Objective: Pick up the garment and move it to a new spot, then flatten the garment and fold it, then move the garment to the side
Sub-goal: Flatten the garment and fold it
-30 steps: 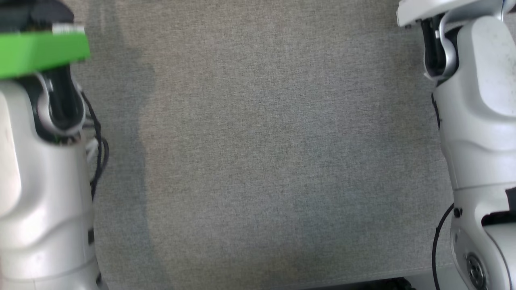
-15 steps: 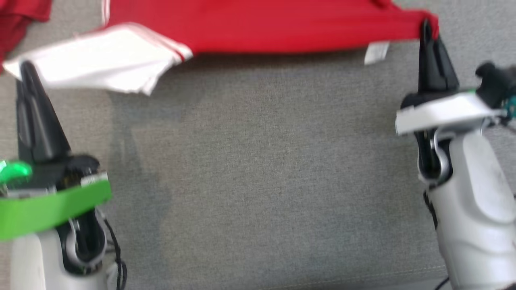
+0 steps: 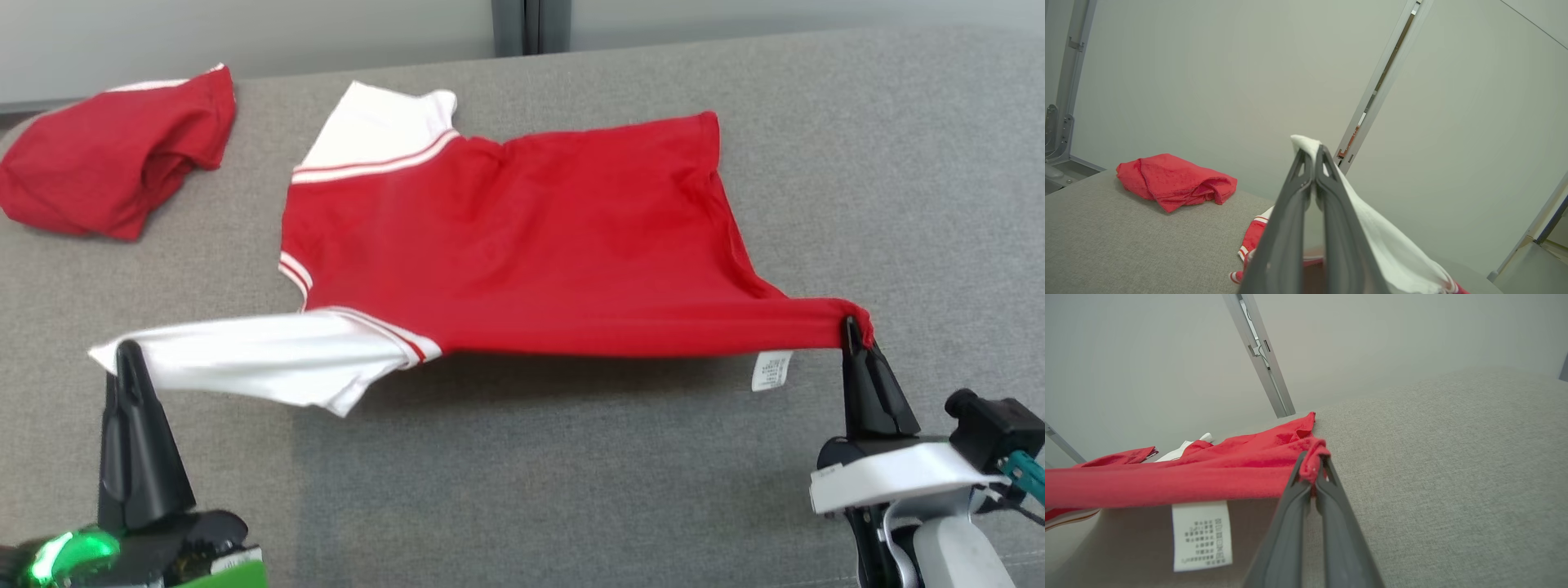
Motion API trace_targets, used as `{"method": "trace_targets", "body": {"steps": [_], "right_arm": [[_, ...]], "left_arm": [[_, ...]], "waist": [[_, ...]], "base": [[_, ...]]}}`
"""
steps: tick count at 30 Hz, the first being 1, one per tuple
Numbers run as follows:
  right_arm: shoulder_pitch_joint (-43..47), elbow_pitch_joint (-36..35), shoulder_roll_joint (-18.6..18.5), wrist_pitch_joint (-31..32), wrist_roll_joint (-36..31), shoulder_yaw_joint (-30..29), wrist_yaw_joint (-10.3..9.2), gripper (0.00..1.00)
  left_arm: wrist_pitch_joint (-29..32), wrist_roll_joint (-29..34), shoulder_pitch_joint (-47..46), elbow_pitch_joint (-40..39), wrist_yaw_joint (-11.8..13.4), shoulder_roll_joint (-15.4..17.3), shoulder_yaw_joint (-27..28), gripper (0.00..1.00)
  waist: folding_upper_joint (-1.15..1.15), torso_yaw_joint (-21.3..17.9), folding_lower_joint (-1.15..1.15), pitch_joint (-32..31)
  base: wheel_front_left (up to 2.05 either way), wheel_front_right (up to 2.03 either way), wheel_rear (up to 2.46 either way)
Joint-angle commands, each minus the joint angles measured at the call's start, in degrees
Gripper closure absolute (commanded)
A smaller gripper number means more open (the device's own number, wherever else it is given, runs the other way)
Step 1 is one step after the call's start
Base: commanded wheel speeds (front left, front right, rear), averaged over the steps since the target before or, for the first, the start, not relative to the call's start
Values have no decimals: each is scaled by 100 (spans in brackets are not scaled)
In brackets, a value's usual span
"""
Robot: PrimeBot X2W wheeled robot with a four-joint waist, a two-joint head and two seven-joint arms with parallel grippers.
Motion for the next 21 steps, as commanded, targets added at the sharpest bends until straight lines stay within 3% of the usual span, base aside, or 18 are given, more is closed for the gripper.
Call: {"method": "trace_targets", "body": {"steps": [1,9,21], "right_arm": [[194,-97,-13,-18,25,-56,-10,100],[798,-279,28,246,13,55,-10,100],[443,909,52,238,168,256,-9,100]], "left_arm": [[-20,47,235,-22,34,7,-4,100],[-18,42,815,379,52,7,-145,100],[-12,-235,462,1785,-41,8,-263,100]], "waist": [[0,23,0,-467],[0,-64,0,-589],[0,-59,0,-476]], "base": [[0,0,0],[0,0,0],[0,0,0]]}}
